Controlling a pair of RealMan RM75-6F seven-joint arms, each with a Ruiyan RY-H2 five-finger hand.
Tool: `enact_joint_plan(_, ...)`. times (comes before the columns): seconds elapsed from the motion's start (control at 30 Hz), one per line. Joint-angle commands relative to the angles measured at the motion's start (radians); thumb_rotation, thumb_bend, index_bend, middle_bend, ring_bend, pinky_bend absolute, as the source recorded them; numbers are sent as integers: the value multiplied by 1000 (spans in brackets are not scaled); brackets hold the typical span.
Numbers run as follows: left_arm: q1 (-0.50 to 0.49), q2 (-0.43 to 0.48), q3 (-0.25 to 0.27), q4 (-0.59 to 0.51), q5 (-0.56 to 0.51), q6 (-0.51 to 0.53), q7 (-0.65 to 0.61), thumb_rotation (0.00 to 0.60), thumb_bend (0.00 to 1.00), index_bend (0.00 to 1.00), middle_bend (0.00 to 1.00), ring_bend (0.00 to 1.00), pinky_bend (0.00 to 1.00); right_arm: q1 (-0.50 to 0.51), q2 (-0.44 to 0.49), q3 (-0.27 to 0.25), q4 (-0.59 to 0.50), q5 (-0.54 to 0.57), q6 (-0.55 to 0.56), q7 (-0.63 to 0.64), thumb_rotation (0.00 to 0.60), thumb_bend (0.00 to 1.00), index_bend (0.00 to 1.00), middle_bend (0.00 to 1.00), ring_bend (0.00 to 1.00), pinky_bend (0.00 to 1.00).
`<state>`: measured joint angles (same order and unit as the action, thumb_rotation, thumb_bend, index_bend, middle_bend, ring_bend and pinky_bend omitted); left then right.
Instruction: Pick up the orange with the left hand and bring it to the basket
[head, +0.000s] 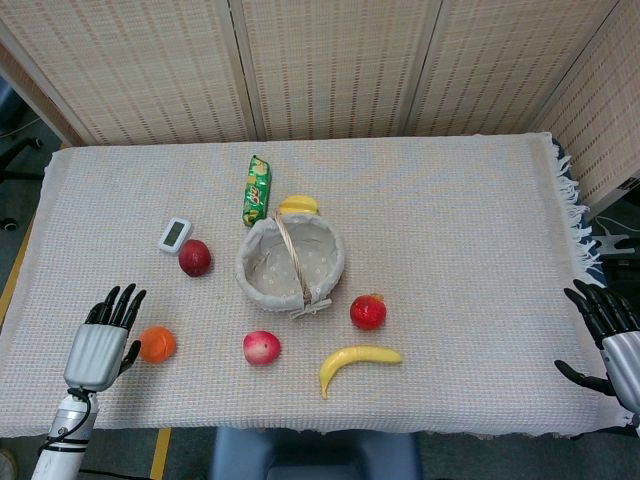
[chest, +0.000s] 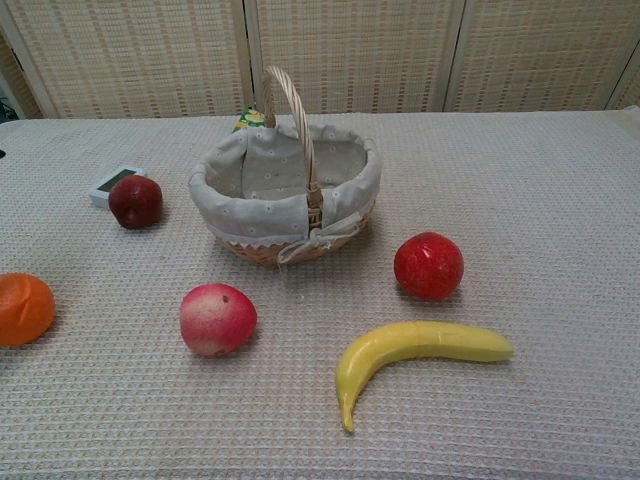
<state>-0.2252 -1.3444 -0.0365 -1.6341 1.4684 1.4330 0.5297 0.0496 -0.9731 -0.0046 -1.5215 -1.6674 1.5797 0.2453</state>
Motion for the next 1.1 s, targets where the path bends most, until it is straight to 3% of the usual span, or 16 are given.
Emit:
enact_joint_plan(0.03,0,-1,0,1,2,1,2,600,357,0,0,1,235,-1,2,-3,-8,2,-6,-8,600,47,0,0,0,72)
enact_joint_plan(0.3,12,29,9,-24,4,4,11,600,362,0,0,1,234,4,7,-7,-14,2,-20,-11,600,47,0,0,0,74)
enact_joint_plan(0.5,-10,97,52,-111,0,-97,-11,600,364,0,0,2,209,13,-1,0,-19,16,-38,-22,600,47,0,0,0,77)
enact_joint_plan(0.87,-92,-48,-19,37,-148,-247,-27,600,364,0,0,0,196,28,9,-13,-18,-4,-64,-7,600,47,0,0,0,80)
enact_joint_plan(1.1,-111,-73,-14,71,-186,-291,-47,600,363,0,0,0,195,27,10,-8,-18,5,-58,3,600,47,0,0,0,81)
